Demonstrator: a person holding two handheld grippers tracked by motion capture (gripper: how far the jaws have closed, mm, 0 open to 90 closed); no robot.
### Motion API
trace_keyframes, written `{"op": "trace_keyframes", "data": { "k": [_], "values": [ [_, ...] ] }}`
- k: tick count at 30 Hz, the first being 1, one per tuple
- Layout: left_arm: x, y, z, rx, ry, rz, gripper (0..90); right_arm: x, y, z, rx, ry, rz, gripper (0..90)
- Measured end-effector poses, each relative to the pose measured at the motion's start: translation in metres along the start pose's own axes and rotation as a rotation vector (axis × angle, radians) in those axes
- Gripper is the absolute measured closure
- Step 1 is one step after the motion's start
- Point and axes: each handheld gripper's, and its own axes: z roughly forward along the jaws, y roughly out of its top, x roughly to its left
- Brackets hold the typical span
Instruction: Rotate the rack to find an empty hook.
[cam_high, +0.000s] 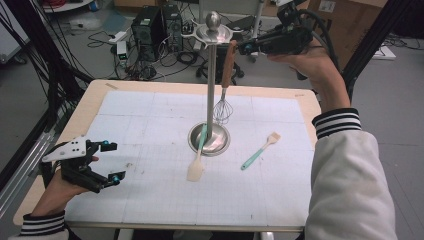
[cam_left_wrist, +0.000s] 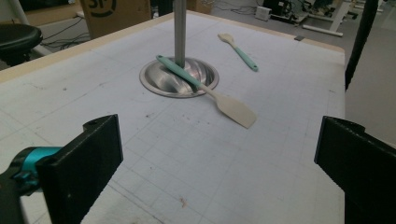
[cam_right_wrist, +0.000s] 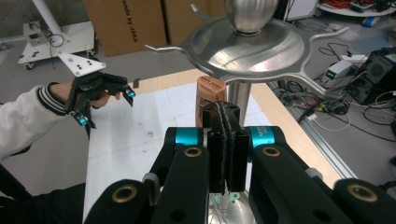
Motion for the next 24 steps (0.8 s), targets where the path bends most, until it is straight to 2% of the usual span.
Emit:
{"op": "trace_keyframes", "data": {
  "k": [3, 13, 24],
  "values": [
    [0.000, 0.000, 0.001, 0.002, -0.001, 0.001, 1.7, 0.003, 0.001, 0.001, 0.009, 0.015, 0.010, 89.2],
    [0.000, 0.000, 0.000, -0.002, -0.002, -0.001, 1.7, 0.011, 0.006, 0.012, 0.002, 0.053, -0.013, 89.2],
    [-0.001, 0.001, 0.000, -0.004, -0.006, 0.003, 1.7, 0.019, 0.014, 0.028, 0.019, 0.090, -0.041, 89.2]
  ]
}}
